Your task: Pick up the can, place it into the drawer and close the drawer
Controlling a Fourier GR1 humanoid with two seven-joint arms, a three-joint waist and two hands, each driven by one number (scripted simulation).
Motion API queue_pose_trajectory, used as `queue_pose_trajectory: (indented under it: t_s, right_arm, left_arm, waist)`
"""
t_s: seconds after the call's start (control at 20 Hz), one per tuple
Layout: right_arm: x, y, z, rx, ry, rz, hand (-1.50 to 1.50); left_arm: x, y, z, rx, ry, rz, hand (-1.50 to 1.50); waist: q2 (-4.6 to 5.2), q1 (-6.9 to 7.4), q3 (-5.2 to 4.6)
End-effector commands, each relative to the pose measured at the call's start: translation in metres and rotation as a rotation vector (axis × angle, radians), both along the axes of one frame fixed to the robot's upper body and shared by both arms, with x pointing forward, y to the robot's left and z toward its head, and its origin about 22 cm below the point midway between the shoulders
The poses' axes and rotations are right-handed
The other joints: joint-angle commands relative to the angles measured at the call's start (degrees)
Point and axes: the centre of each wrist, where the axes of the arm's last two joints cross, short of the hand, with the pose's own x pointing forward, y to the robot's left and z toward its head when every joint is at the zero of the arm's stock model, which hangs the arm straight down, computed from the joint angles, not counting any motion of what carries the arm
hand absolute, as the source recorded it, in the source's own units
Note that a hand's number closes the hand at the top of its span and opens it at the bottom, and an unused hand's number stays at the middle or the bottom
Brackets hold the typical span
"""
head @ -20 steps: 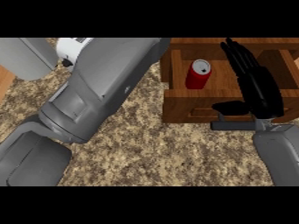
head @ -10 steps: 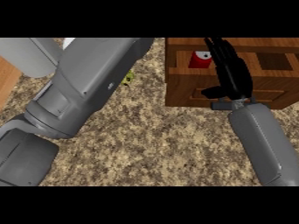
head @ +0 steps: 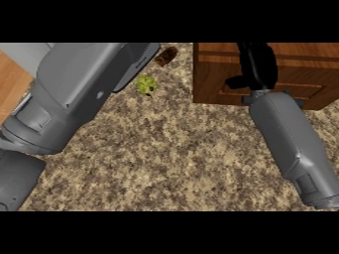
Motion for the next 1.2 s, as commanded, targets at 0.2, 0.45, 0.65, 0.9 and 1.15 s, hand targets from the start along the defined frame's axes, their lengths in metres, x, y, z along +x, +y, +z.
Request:
queue_pose_trajectory:
  t_s: [0.2,0.45,0.65,0.9,1.15]
  right_arm:
    - [0.030,0.011,0.031,-0.016,-0.066,-0.038,-1.50]
    - [0.038,0.004,0.047,-0.031,-0.087,-0.060,-1.50]
    - [0.040,0.004,0.050,0.014,-0.096,-0.032,-1.50]
    - [0.043,0.034,0.068,0.156,-0.133,0.053,-1.50]
    - [0.044,0.026,0.066,0.172,-0.107,0.072,-1.50]
  left_arm:
    - [-0.004,0.015,-0.003,-0.012,0.006,-0.018,-1.50]
    - [-0.003,0.042,-0.010,0.007,0.021,-0.016,-1.50]
    - [-0.006,0.056,-0.006,0.003,0.022,-0.014,-1.50]
    - [-0.011,0.060,-0.007,0.024,0.004,-0.019,-1.50]
    - [-0.021,0.069,-0.007,0.007,0.010,-0.034,-1.50]
  waist:
    - [0.55,1.72,0.01]
    - [0.58,2.65,-0.02]
    - [0.62,2.99,0.02]
    - [0.42,2.34,0.11]
    - [-0.08,3.06,0.07]
